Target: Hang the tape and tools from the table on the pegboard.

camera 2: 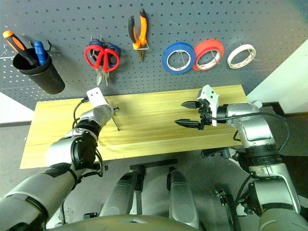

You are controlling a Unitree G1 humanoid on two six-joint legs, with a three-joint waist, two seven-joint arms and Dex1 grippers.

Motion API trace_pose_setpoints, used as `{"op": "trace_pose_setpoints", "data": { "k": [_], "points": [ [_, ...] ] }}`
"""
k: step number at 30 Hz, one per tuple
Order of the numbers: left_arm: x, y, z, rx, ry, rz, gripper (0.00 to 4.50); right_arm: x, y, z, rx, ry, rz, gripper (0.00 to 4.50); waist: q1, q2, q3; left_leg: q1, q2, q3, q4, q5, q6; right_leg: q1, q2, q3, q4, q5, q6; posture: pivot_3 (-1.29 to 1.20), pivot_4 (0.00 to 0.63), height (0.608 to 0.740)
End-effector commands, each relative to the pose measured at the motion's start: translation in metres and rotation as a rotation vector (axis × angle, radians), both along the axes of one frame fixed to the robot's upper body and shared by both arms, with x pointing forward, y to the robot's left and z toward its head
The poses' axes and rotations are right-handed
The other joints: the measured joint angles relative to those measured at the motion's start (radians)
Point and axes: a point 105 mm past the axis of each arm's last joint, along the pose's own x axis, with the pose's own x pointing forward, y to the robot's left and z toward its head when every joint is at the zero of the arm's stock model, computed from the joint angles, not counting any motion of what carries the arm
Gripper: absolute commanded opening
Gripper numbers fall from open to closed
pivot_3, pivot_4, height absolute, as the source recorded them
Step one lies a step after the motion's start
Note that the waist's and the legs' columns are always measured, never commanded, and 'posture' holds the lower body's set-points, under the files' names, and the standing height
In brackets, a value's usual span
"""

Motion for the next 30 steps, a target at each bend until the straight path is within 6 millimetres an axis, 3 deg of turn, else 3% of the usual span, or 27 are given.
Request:
{"op": "trace_pose_setpoints", "data": {
  "k": [1,5,9,13,17,19,25,30],
  "points": [
    [-0.031,0.003,-0.048,0.037,0.210,-0.133,0.91,0.004,0.000,0.014,0.035,-0.048,0.016,4.50,0.001,0.002,-0.008,0.000,0.000,0.000,0.000,0.000,0.000,0.000,0.000,0.000,0.000,0.000,0.000,-0.01,0.225,0.740],
    [-0.055,0.015,-0.060,0.102,0.283,-0.254,0.91,0.007,0.003,0.017,0.038,-0.068,0.035,4.50,-0.001,0.008,-0.031,0.001,0.000,0.001,-0.002,0.000,0.000,0.000,0.001,0.001,0.000,0.000,0.000,0.01,0.196,0.740],
    [-0.088,0.026,-0.048,0.115,0.255,-0.362,0.91,0.012,0.006,0.020,0.038,-0.086,0.052,4.50,-0.002,0.007,-0.055,0.007,0.000,0.002,-0.009,0.000,-0.001,0.002,0.001,0.005,-0.002,0.000,-0.001,0.03,0.167,0.740],
    [-0.108,0.032,-0.021,0.174,0.172,-0.487,0.91,0.014,0.007,0.023,0.039,-0.096,0.071,4.50,0.007,0.008,-0.059,0.012,0.002,0.000,-0.012,0.000,-0.001,0.006,0.002,0.004,-0.007,0.001,-0.006,0.05,0.146,0.740],
    [-0.112,0.042,0.008,0.247,0.059,-0.546,0.91,0.015,0.007,0.027,0.042,-0.105,0.082,4.50,0.016,0.009,-0.064,0.002,0.008,0.001,-0.012,0.000,-0.001,0.007,0.002,-0.002,-0.023,0.010,-0.013,0.06,0.132,0.740],
    [-0.114,0.039,0.023,0.263,0.003,-0.590,0.91,0.015,0.007,0.027,0.042,-0.108,0.088,4.50,0.022,0.008,-0.069,-0.004,0.012,0.003,-0.016,0.000,-0.001,0.005,0.003,-0.005,-0.037,0.021,-0.013,0.08,0.125,0.740],
    [-0.134,0.030,0.067,0.291,-0.241,-0.734,0.91,0.015,0.008,0.044,0.073,-0.127,0.108,4.50,0.031,0.010,-0.092,-0.004,0.012,0.007,-0.017,0.000,-0.001,0.004,0.005,-0.002,-0.040,0.021,-0.011,0.10,0.100,0.740],
    [-0.156,0.029,0.079,0.351,-0.362,-0.772,0.91,0.015,0.009,0.054,0.105,-0.128,0.120,4.50,0.044,0.010,-0.113,-0.003,0.016,0.010,-0.019,0.001,-0.002,0.002,0.009,0.001,-0.040,0.021,-0.011,0.14,0.080,0.740]
  ]
}}
